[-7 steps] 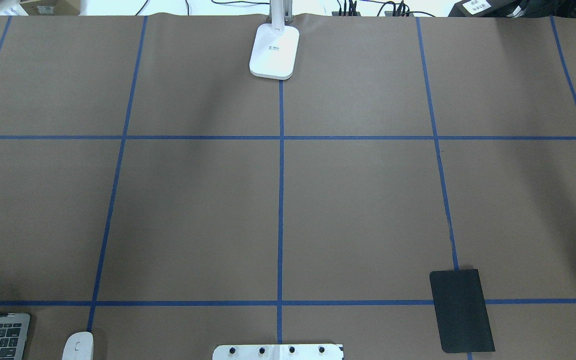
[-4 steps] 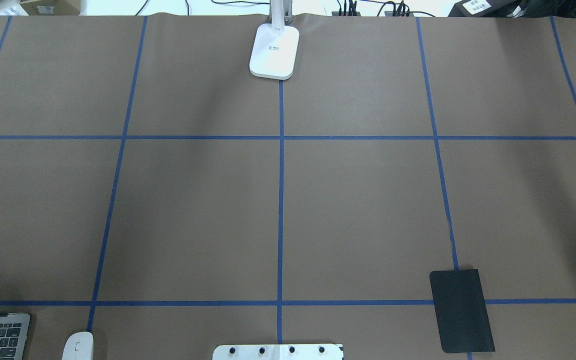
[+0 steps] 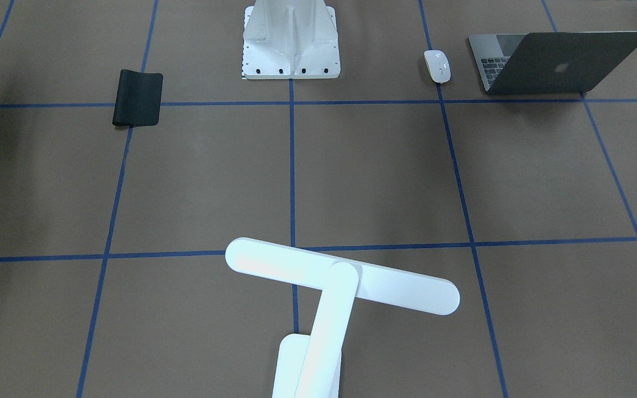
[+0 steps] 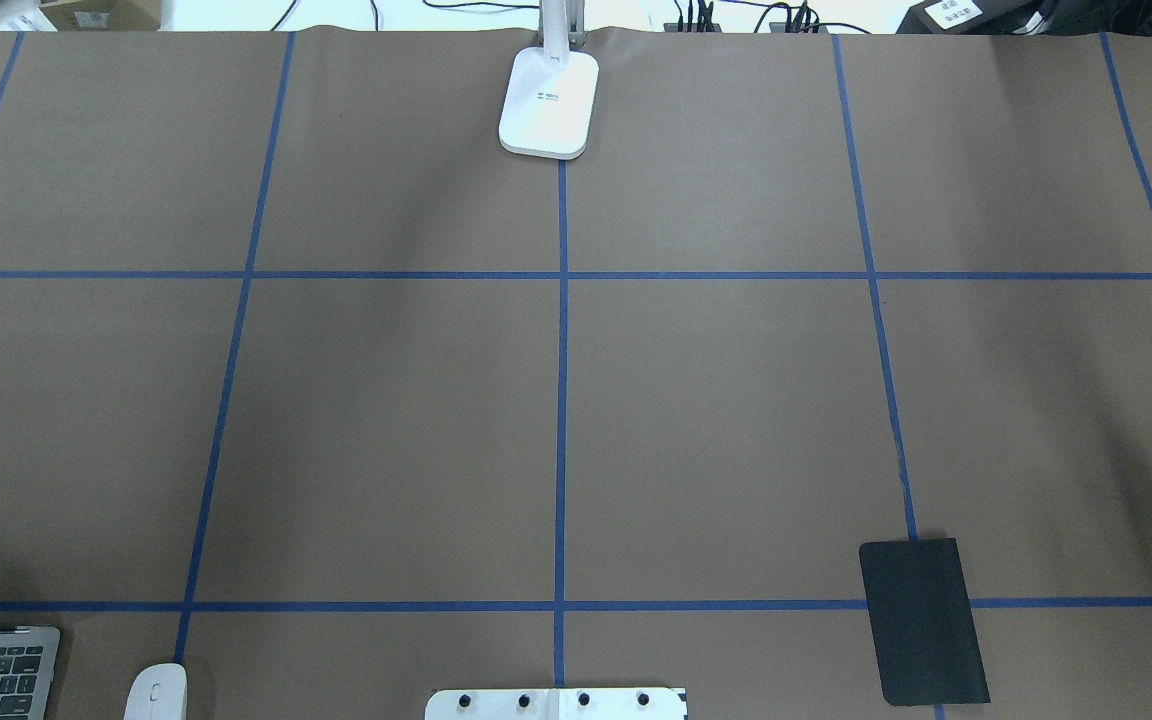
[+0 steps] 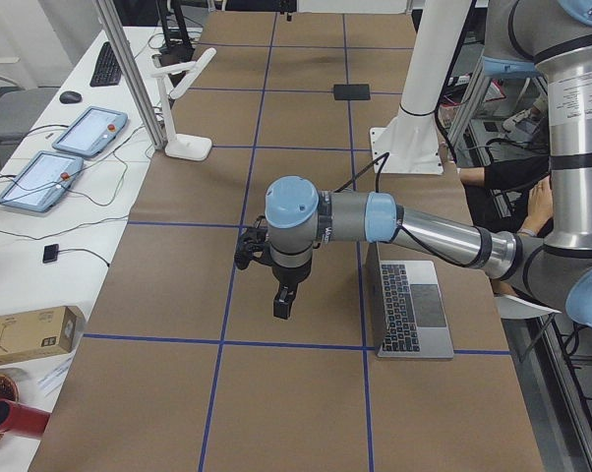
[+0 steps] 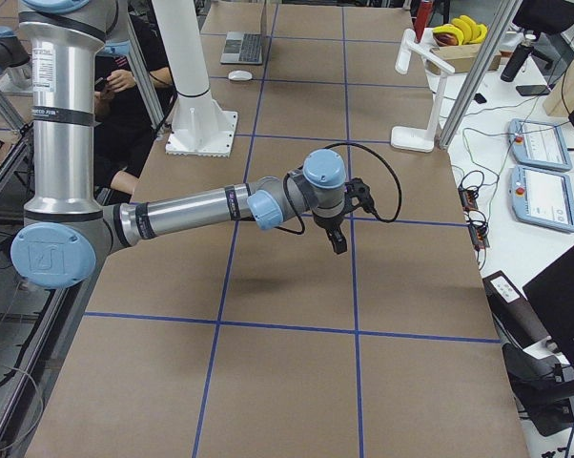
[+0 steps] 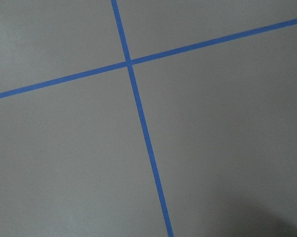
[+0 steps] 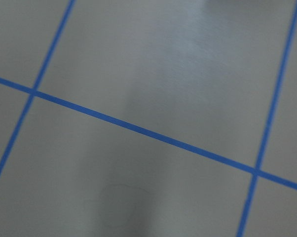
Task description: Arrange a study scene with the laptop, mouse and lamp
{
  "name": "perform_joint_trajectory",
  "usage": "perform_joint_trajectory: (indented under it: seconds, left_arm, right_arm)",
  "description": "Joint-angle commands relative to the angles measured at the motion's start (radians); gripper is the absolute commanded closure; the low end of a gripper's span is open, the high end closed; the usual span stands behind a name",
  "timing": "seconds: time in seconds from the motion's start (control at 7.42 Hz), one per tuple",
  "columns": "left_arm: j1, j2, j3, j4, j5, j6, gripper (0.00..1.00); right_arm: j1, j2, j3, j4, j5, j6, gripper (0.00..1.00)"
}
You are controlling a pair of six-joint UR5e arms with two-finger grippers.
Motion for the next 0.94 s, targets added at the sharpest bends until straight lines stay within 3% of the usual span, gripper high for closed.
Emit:
perform_joint_trajectory:
  seconds: [0.0,0.13,0.4,0.54,0.81]
  left_arm:
    - [0.002,0.044,-0.088,0.002,0.001,0.002,0.0]
    - [0.003,0.051,-0.098,0.003,0.002,0.052,0.0]
    - [0.003,0.139,-0.082,0.013,0.009,0.403,0.0]
    - [0.003,0.165,-0.096,0.009,0.006,0.432,0.0]
    - [0.023,0.184,-0.133,0.022,0.001,0.464,0.0]
  right_arm:
    - [-0.108,-0.026,0.052,0.093,0.1,0.306,0.0]
    - [-0.18,-0.037,0.071,0.128,0.066,0.318,0.0]
    - [-0.277,-0.023,0.103,0.124,-0.069,0.387,0.0]
    - [-0.347,-0.018,0.12,0.124,-0.154,0.565,0.0]
    - [-0.452,-0.052,0.19,0.132,-0.186,0.604,0.08]
